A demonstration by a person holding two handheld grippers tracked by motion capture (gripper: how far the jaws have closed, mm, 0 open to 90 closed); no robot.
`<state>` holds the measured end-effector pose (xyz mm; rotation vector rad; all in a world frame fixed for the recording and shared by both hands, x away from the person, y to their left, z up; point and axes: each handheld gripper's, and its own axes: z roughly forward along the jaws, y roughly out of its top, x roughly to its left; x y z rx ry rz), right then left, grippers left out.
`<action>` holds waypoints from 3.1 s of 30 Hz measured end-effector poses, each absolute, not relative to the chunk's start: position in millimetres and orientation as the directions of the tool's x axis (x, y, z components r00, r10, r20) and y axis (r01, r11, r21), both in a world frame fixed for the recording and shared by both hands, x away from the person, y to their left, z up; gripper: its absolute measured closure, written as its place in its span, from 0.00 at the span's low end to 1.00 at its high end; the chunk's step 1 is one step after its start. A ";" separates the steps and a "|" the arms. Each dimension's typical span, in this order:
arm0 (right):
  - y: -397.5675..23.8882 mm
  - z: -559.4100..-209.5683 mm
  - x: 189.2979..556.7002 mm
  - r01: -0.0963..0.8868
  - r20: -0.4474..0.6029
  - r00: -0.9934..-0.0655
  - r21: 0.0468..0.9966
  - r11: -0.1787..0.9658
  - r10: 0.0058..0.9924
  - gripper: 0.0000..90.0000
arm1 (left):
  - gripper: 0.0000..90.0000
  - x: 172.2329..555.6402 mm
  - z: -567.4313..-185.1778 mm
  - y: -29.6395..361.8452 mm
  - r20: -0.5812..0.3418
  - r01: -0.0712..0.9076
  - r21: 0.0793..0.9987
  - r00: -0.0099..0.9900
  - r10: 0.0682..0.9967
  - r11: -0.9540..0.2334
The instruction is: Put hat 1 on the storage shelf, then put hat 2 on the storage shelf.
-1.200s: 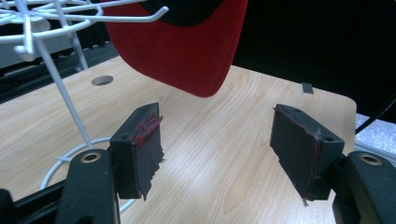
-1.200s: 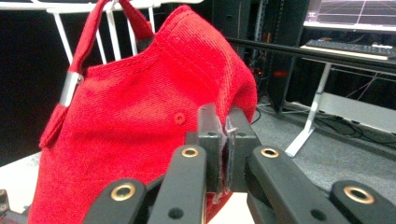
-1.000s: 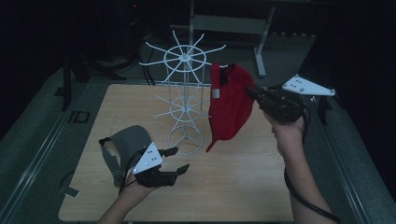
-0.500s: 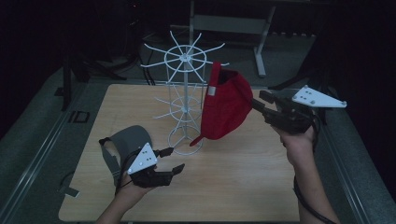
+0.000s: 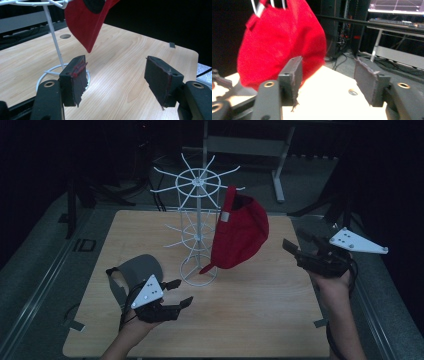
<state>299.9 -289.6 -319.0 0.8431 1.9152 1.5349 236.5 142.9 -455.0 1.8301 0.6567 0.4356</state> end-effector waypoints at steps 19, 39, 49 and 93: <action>-325.0 -414.7 297.7 0.287 0.052 -0.590 0.946 0.150 0.806 0.19 | 0.39 229.4 -473.4 168.4 -0.026 0.270 0.926 0.745 0.667 -0.266; -354.2 -525.8 288.7 0.371 0.011 -0.435 0.914 0.168 0.901 0.20 | 0.39 216.6 -503.0 206.9 -0.051 0.318 0.922 0.664 0.746 -0.220; -361.9 -543.3 277.8 0.353 -0.031 -0.341 0.922 0.158 0.940 0.20 | 0.39 203.1 -515.3 238.3 -0.040 0.334 0.921 0.594 0.804 -0.200; -365.4 -552.2 274.1 0.372 0.027 -0.345 0.922 0.110 0.938 0.21 | 0.53 242.9 -557.1 290.8 0.052 0.567 0.705 0.558 0.828 -0.427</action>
